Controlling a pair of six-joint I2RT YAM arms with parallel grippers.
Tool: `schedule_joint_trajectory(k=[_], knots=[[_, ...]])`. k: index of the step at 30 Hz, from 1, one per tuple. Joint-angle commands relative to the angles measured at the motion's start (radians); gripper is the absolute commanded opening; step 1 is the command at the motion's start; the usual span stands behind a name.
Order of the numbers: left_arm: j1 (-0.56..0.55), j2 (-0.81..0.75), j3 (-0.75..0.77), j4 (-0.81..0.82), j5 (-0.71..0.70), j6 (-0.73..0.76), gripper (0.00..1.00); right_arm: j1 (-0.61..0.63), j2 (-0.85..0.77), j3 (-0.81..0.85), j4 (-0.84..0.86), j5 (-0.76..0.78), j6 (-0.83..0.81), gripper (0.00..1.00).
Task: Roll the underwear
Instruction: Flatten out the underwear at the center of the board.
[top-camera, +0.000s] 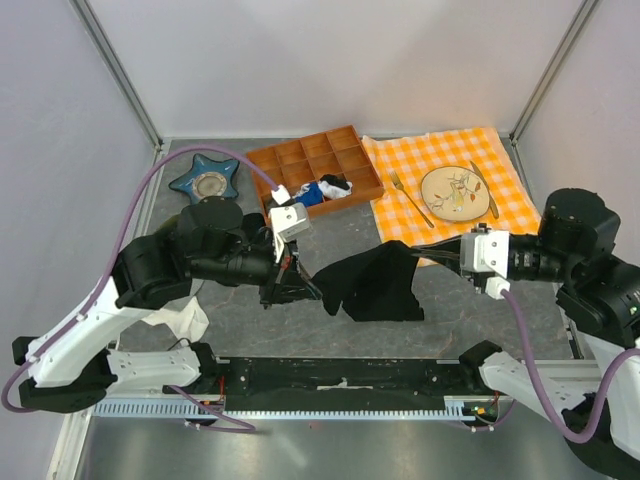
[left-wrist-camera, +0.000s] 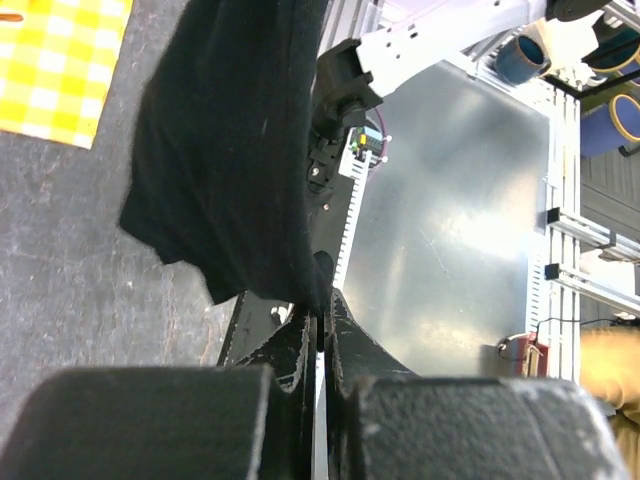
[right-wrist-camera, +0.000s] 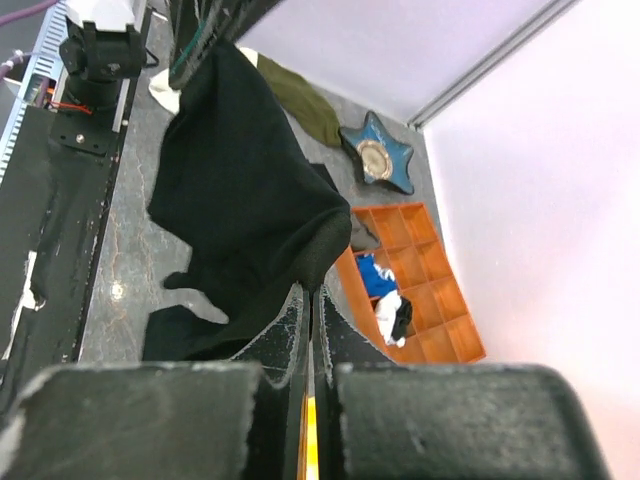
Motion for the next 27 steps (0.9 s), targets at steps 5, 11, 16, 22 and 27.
schedule_joint_trajectory(k=[5,11,16,22,27], knots=[[0.061,-0.053,-0.159,0.020,-0.104,-0.035,0.02,-0.011,0.057,-0.247,0.262,0.272,0.295,0.00],[0.464,0.073,-0.390,0.146,0.030,0.027,0.02,-0.033,0.357,-0.373,0.495,0.375,0.337,0.00],[0.627,0.433,-0.411,0.323,-0.093,0.046,0.15,-0.037,0.747,-0.295,0.618,0.494,0.359,0.17],[0.635,0.417,-0.306,0.355,-0.415,0.109,0.54,-0.057,0.774,-0.289,0.570,0.499,0.330,0.58],[0.635,0.144,-0.397,0.381,-0.437,0.189,0.68,-0.060,0.585,-0.463,0.338,0.247,-0.185,0.61]])
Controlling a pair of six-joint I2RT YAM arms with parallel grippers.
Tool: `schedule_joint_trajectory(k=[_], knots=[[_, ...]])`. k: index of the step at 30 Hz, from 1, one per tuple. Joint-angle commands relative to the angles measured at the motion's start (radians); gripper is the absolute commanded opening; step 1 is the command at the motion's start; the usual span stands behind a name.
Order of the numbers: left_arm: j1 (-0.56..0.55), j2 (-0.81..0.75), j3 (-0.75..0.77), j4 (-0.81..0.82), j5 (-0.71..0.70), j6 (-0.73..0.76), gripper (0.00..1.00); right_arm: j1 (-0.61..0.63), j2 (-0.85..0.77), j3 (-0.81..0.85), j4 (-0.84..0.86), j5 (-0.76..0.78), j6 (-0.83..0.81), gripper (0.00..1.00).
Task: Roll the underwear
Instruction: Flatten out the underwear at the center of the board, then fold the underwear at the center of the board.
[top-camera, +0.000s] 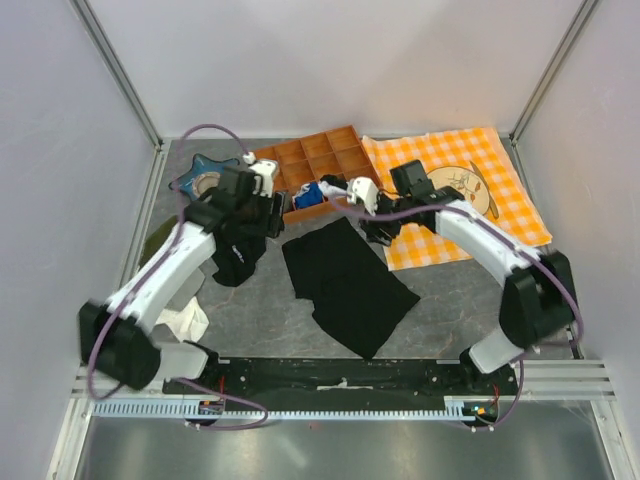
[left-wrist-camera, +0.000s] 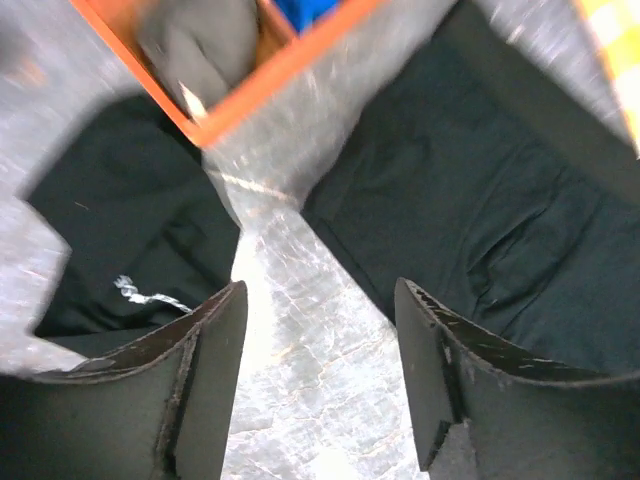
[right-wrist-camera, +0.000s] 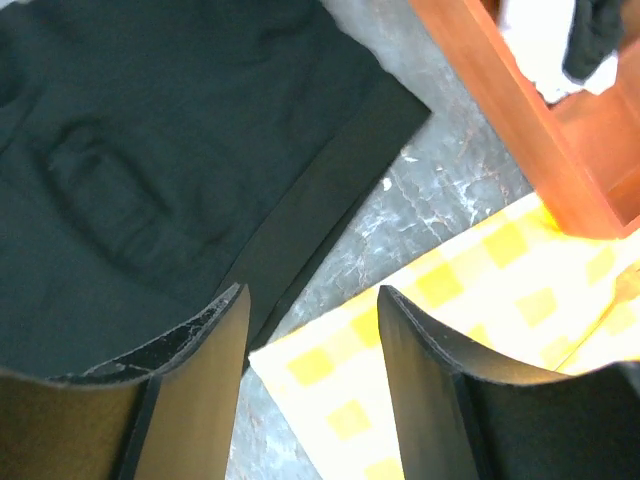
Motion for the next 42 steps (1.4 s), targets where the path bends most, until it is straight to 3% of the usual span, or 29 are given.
schedule_joint_trajectory(k=[1,3,4,10,22,31,33,35,38,42], knots=[[-0.003,-0.356,-0.041,0.102,-0.078,0.094,0.78,0.001,-0.251,-0.177,-0.303,-0.231,-0.558,0.61],[-0.003,-0.459,-0.160,0.143,-0.052,0.082,0.96,0.001,-0.311,-0.261,-0.395,-0.250,-0.860,0.61],[-0.003,-0.558,-0.202,0.181,-0.003,0.080,0.98,0.001,-0.357,-0.335,-0.436,-0.236,-0.921,0.61],[-0.003,-0.702,-0.426,0.231,0.126,0.068,0.98,0.017,-0.368,-0.466,-0.472,-0.165,-1.098,0.58],[-0.003,-0.624,-0.446,0.263,0.206,0.063,0.91,0.102,-0.326,-0.609,-0.300,-0.050,-1.014,0.42],[-0.001,-0.475,-0.405,0.249,0.307,0.057,0.77,0.264,-0.348,-0.609,-0.461,-0.036,-0.973,0.28],[0.000,-0.446,-0.400,0.249,0.320,0.057,0.77,0.293,-0.362,-0.608,-0.478,-0.041,-0.948,0.29],[0.003,-0.408,-0.388,0.257,0.339,0.060,0.77,0.297,-0.366,-0.585,-0.478,-0.067,-0.887,0.39],[0.013,-0.314,-0.354,0.255,0.346,0.069,0.77,0.277,-0.366,-0.490,-0.478,-0.119,-0.798,0.47],[0.016,-0.169,-0.276,0.248,0.361,0.111,0.74,0.130,-0.266,-0.264,-0.485,-0.245,-0.820,0.52]])
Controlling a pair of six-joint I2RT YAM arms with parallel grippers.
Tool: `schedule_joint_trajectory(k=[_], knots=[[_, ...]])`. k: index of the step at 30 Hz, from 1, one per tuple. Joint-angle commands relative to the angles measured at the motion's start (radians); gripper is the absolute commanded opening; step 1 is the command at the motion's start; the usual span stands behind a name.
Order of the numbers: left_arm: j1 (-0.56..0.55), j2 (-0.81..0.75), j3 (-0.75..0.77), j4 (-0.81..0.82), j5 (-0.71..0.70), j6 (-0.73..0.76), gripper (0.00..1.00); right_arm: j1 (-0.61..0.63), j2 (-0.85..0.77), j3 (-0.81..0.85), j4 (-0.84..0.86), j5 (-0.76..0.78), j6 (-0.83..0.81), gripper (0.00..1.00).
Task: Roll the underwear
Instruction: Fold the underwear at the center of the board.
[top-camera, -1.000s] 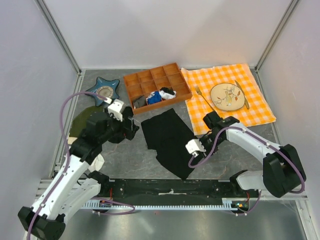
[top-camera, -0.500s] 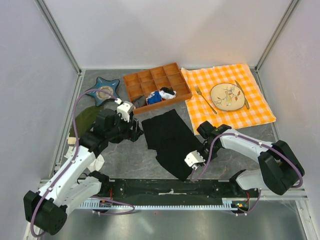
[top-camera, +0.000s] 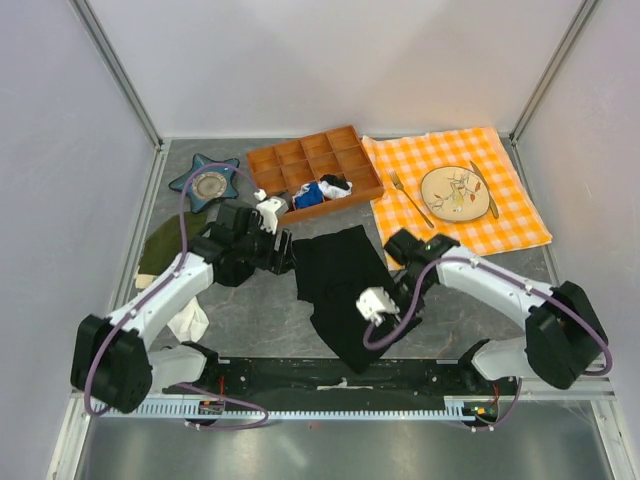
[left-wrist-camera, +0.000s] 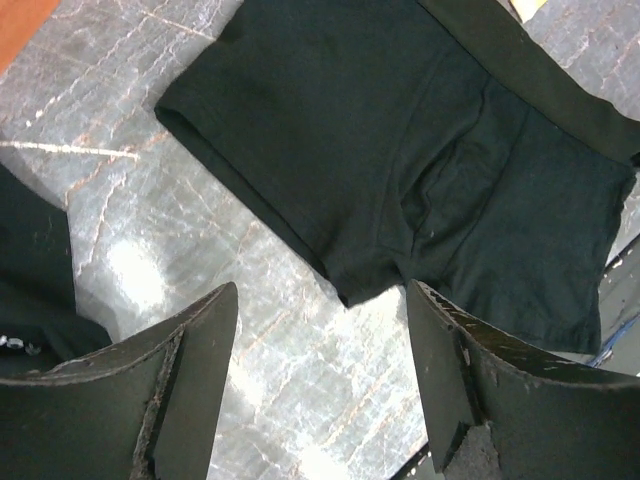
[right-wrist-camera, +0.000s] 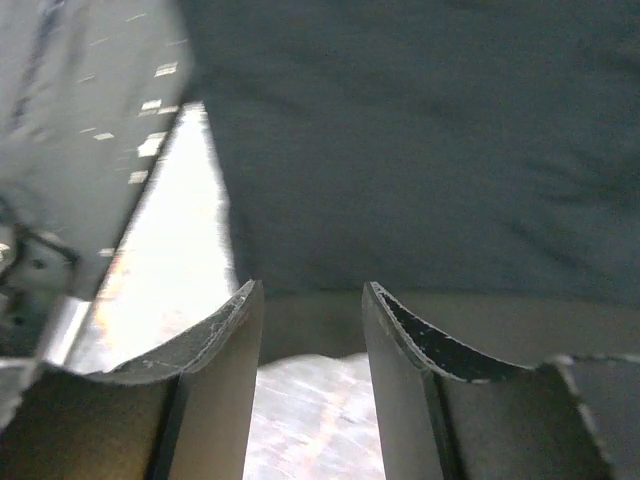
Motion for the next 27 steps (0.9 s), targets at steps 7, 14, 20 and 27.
schedule_joint_trajectory(k=[7,14,20,27], knots=[[0.013,0.327,0.285,-0.044,-0.006,0.122,0.67,-0.288,0.507,0.698,0.078,-0.260,0.229,0.53],[0.022,0.198,0.248,-0.036,-0.109,0.142,0.68,-0.290,0.780,0.948,0.173,-0.130,0.391,0.52],[0.028,0.189,0.249,-0.050,-0.102,0.147,0.69,-0.290,0.880,1.013,0.188,-0.064,0.410,0.52],[0.040,0.229,0.254,-0.048,-0.076,0.134,0.68,-0.290,0.912,0.996,0.179,-0.067,0.381,0.41]])
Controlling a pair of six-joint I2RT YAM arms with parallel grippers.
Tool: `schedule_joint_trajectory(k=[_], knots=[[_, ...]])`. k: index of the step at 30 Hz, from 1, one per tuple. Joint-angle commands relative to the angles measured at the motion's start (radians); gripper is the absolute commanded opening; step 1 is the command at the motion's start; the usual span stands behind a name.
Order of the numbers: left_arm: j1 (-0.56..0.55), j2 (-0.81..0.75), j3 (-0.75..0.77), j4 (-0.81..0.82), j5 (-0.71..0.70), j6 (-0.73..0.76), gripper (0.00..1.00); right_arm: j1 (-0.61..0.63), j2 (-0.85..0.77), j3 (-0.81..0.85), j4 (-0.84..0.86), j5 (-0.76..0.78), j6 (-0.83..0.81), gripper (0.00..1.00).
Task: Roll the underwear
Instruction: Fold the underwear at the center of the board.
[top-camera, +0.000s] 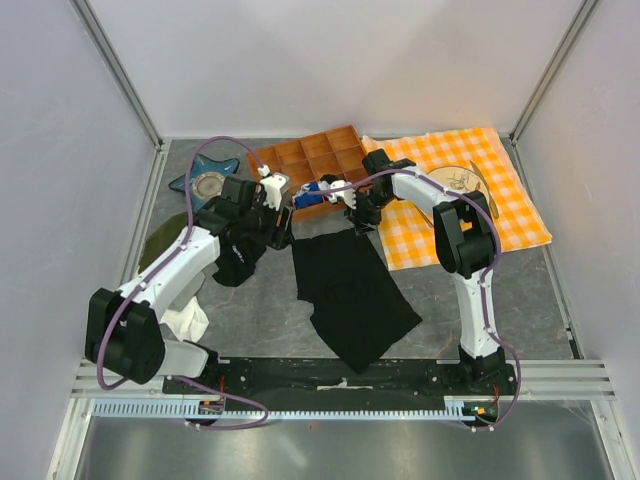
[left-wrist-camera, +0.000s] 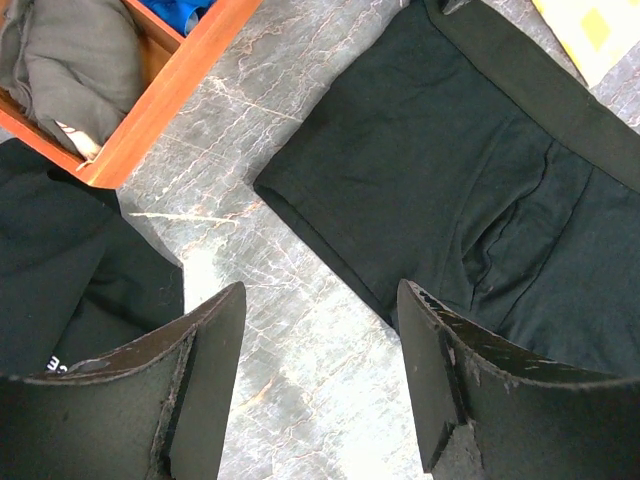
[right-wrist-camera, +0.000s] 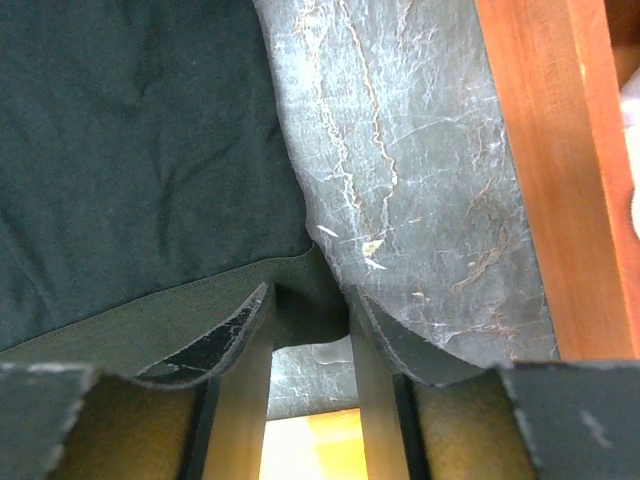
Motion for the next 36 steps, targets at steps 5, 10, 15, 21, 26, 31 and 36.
schedule_joint_trajectory(k=[5,10,15,21,26,31,36], knots=[[0.046,0.117,0.025,0.058,0.120,-0.005,0.68,0.001,0.001,0.018,-0.021,-0.039,-0.018,0.28],[0.059,0.208,0.022,0.144,0.123,-0.013,0.68,0.003,0.002,0.012,-0.028,-0.062,-0.022,0.16],[0.059,0.266,0.031,0.195,0.144,0.000,0.68,0.001,0.001,0.003,-0.040,-0.070,-0.031,0.12],[0.057,0.381,0.085,0.193,0.177,-0.002,0.63,0.003,-0.009,0.000,-0.040,-0.088,-0.028,0.10],[0.057,0.433,0.129,0.189,0.141,0.004,0.59,0.003,-0.016,-0.002,-0.040,-0.099,-0.027,0.10],[0.057,0.514,0.180,0.163,0.128,0.018,0.51,0.001,-0.018,-0.005,-0.041,-0.100,-0.027,0.10],[0.056,0.567,0.227,0.126,0.151,0.018,0.40,-0.003,-0.019,-0.008,-0.041,-0.104,-0.027,0.09]])
